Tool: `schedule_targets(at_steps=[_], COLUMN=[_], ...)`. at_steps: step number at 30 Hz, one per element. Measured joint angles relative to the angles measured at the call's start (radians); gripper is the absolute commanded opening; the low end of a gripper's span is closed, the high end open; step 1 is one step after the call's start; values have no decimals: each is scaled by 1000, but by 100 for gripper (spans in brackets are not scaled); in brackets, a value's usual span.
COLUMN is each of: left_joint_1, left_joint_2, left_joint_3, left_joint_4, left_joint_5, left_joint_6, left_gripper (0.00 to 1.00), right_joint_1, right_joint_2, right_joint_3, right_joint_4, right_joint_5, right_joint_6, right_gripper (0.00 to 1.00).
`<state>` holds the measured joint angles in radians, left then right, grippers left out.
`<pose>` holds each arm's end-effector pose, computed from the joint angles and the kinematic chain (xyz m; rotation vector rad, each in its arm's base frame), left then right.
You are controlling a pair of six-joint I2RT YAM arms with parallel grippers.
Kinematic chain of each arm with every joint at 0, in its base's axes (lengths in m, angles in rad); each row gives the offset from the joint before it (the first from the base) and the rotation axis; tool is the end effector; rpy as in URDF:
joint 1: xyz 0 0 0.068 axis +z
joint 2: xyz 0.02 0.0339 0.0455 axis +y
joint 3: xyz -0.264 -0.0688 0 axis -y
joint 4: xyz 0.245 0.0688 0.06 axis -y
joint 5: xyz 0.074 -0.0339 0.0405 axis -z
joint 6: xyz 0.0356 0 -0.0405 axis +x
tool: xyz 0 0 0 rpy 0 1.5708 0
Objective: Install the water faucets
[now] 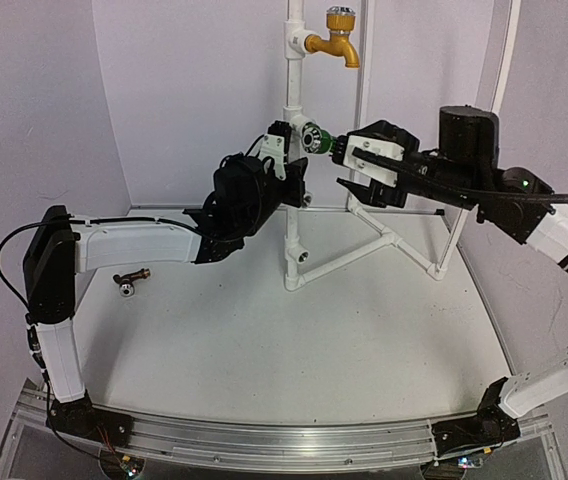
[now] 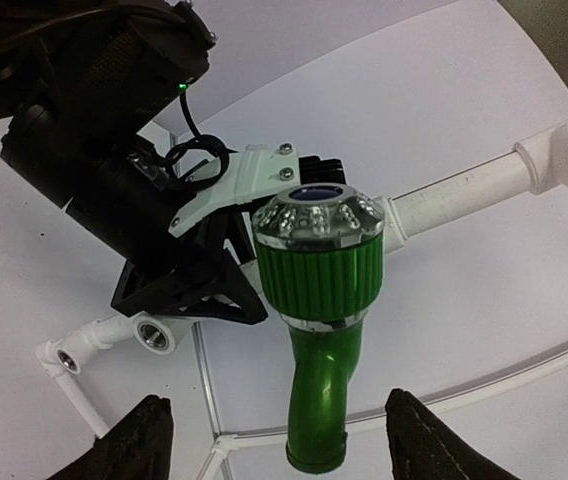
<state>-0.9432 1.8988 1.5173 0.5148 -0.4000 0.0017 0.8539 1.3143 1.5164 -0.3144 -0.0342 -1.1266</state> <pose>0.2817 -0.3647 0.3421 0.3553 1.4224 -0.4824 0.1896 0.2193 0.4645 -1.4238 0.9031 -0.1762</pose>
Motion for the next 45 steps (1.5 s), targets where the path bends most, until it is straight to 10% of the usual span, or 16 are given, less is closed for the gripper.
schedule_targets(at_steps=[25,35,45], left_joint_1=[2,3,-2], left_joint_2=[0,0,0], left_joint_3=[5,7,8], left_joint_4=[-10,-17,-18], left_joint_5=[0,-1,6], left_joint_6=[-5,-9,0], left_gripper=[0,0,0], right_joint_1=[22,24,27], right_joint_2=[78,66,6], right_joint_3=[12,-36,-186], right_joint_4=[186,271,434], right_joint_5=[65,117,205], right_joint_6=[318,1019,2110], right_gripper=[16,0,4])
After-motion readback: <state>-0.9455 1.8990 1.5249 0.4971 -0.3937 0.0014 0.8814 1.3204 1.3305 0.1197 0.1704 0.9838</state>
